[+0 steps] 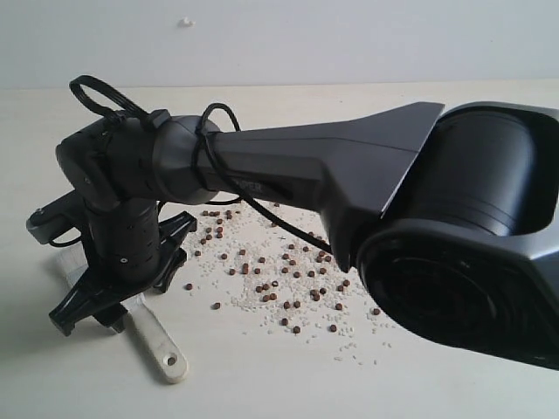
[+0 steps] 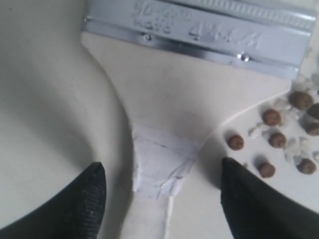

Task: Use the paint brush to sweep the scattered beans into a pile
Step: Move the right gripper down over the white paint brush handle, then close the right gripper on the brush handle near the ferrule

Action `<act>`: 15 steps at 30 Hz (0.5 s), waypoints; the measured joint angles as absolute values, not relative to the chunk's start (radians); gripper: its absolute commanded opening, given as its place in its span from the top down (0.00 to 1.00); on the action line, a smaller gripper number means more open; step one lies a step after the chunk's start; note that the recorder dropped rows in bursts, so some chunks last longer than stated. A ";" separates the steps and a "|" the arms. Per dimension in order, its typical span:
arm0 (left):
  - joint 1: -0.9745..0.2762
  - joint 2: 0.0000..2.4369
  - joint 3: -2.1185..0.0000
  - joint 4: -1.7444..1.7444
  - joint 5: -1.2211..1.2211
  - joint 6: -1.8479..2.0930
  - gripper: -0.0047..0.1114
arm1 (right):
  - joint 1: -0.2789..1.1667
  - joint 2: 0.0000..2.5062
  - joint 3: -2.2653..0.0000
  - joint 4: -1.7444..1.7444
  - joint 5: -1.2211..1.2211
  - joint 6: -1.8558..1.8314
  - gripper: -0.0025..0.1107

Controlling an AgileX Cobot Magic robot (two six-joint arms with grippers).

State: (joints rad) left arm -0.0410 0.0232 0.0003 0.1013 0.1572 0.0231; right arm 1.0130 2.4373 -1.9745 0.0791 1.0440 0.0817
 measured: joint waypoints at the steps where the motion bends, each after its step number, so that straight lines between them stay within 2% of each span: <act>1: -0.041 0.023 0.000 0.101 0.157 0.023 0.96 | 1.013 2.437 -1.974 0.079 1.044 0.082 0.43; 15: -0.041 0.023 0.000 0.101 0.157 0.023 0.96 | 1.013 2.445 -2.027 0.075 1.112 0.109 0.45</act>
